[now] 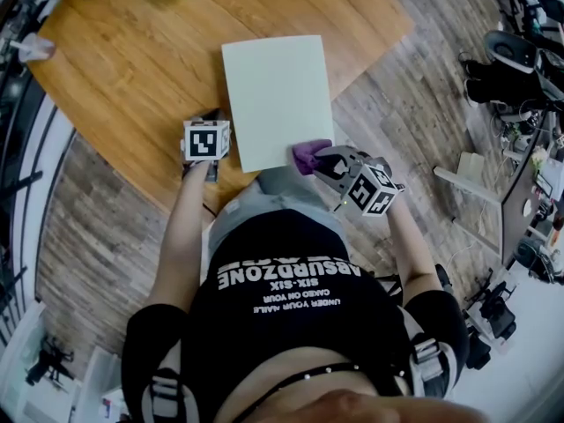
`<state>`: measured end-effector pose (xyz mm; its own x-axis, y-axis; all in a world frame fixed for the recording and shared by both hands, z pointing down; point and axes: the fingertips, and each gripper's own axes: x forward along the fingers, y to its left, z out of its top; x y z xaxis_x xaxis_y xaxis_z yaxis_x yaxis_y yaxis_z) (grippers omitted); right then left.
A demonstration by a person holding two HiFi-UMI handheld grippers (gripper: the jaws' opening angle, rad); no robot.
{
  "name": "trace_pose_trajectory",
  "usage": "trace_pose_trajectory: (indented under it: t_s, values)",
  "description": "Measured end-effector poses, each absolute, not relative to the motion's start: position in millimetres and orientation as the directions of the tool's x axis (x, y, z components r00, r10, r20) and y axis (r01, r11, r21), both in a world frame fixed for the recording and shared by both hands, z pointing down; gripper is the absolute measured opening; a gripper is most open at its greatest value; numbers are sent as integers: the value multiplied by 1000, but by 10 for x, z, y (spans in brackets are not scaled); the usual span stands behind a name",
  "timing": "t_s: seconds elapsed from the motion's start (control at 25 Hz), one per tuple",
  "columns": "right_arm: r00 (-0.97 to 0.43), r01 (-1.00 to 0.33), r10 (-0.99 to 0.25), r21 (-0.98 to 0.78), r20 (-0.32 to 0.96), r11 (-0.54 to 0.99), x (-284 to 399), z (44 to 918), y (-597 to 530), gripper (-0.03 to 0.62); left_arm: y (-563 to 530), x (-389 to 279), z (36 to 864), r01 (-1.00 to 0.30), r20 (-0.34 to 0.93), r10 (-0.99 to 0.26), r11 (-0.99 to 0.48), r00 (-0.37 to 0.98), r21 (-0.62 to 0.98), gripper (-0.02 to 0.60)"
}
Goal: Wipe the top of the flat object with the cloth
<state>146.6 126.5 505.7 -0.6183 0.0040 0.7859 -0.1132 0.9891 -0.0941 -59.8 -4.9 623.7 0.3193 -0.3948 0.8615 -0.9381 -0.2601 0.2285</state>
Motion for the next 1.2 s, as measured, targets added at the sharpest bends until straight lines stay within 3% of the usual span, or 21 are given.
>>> trace_pose_trajectory:
  t_s: [0.36, 0.72, 0.96, 1.2]
  values:
    - [-676, -191, -184, 71, 713, 979, 1501, 4466, 164, 94, -45, -598, 6243, -937, 864, -384, -255, 326, 240, 14]
    - [-594, -245, -424, 349, 684, 905, 1597, 4551, -1178, 94, -35, -596, 6227, -942, 869, -384, -246, 312, 230, 14]
    - [-569, -263, -458, 376, 683, 888, 1526, 4917, -1606, 94, -57, -627, 6245, -945, 874, -381, -241, 302, 221, 14]
    - [-555, -234, -412, 340, 723, 911, 1521, 5234, -1510, 94, -65, -606, 6239, -944, 872, -380, -234, 307, 231, 14]
